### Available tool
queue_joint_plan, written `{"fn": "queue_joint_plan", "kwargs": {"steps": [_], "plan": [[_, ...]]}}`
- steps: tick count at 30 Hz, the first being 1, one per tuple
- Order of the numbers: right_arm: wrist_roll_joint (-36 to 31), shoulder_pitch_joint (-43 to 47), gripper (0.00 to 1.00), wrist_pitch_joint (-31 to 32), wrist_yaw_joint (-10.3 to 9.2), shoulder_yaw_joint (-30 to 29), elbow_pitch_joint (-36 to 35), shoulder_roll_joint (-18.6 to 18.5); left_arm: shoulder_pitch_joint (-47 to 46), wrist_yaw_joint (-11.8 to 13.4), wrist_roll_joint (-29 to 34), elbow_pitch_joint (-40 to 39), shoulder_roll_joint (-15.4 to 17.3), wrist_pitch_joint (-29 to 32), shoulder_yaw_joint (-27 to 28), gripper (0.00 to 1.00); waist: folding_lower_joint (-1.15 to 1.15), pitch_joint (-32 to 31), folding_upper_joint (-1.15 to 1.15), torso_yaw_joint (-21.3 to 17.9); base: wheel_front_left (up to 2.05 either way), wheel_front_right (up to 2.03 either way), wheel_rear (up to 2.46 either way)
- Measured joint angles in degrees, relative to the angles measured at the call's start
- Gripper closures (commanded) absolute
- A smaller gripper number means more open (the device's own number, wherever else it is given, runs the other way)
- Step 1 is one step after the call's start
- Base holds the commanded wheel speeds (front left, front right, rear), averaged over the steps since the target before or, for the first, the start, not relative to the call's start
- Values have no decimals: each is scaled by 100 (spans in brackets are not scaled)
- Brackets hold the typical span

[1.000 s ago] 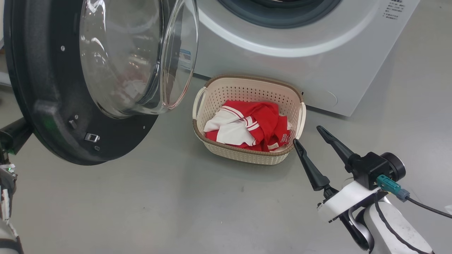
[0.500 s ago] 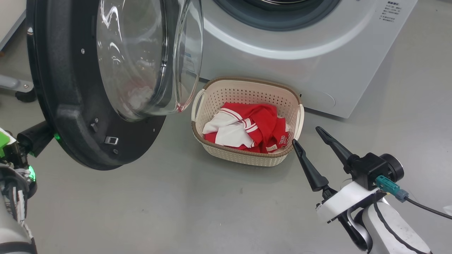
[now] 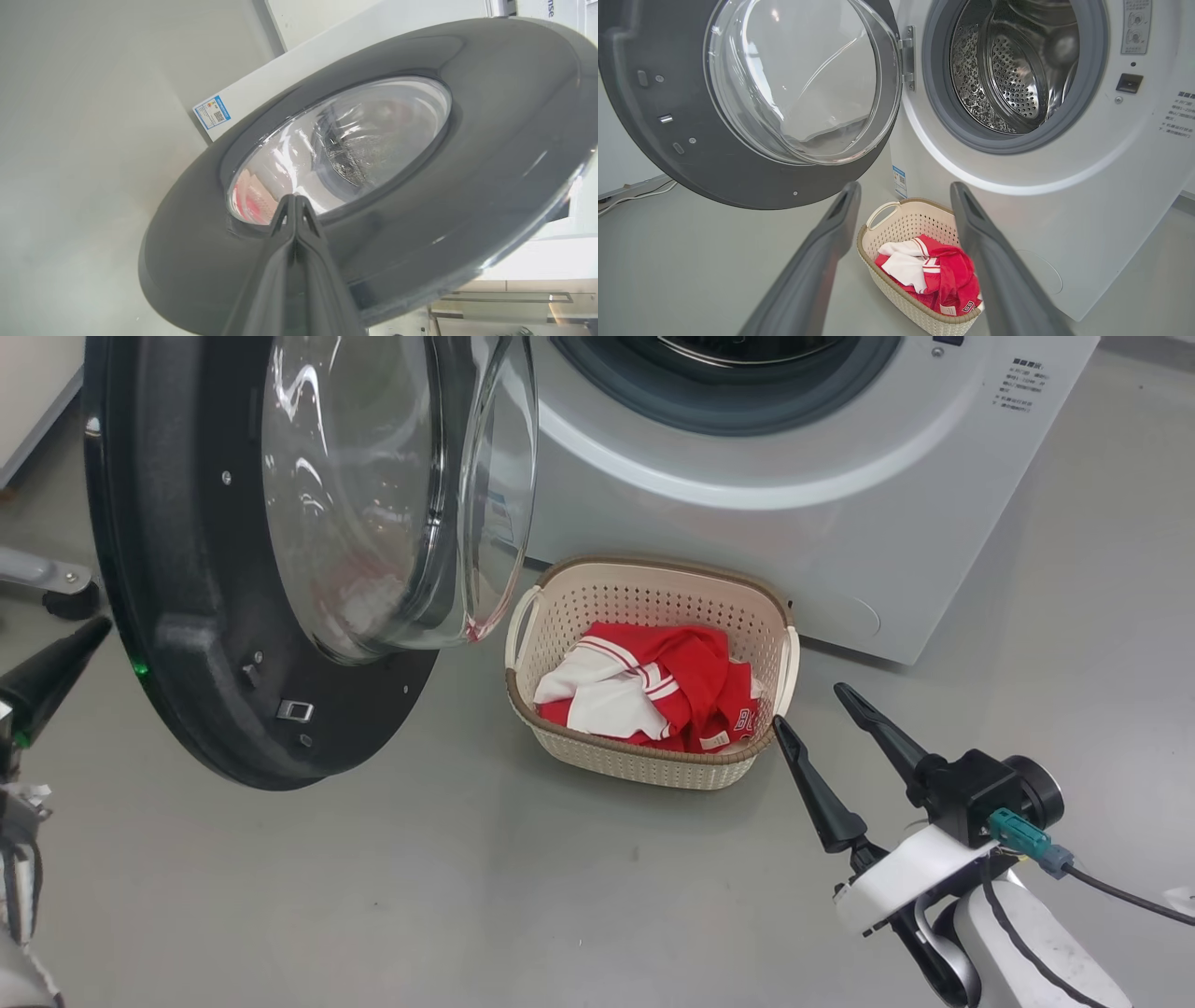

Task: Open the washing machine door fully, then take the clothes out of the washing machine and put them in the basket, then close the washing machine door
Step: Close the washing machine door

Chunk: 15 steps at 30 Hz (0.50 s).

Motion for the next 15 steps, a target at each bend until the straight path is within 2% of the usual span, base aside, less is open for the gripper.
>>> {"fn": "queue_joint_plan", "kwargs": {"steps": [5,9,12,13,15], "plan": [[0,88,0,-1,1,10,40,25,374,0,605,-591,202,-592,-343,100,0,-120,0,22,0,0,0],[2,90,0,-8,-41,11,51,30,574,0,837,-1033,272,-1216,-527,100,0,-200,0,50,0,0,0],[1,93,0,-9,-41,60,81,76,934,0,1319,-1505,544,-1703,-970,100,0,-259,0,60,0,0,0],[2,103,0,-9,-41,92,89,104,1156,-3,1502,-1714,662,-2053,-1101,100,0,-296,0,59,0,0,0],[2,120,0,-10,-41,101,94,113,1272,-4,1451,-1734,539,-2463,-948,100,0,-322,0,56,0,0,0]]}}
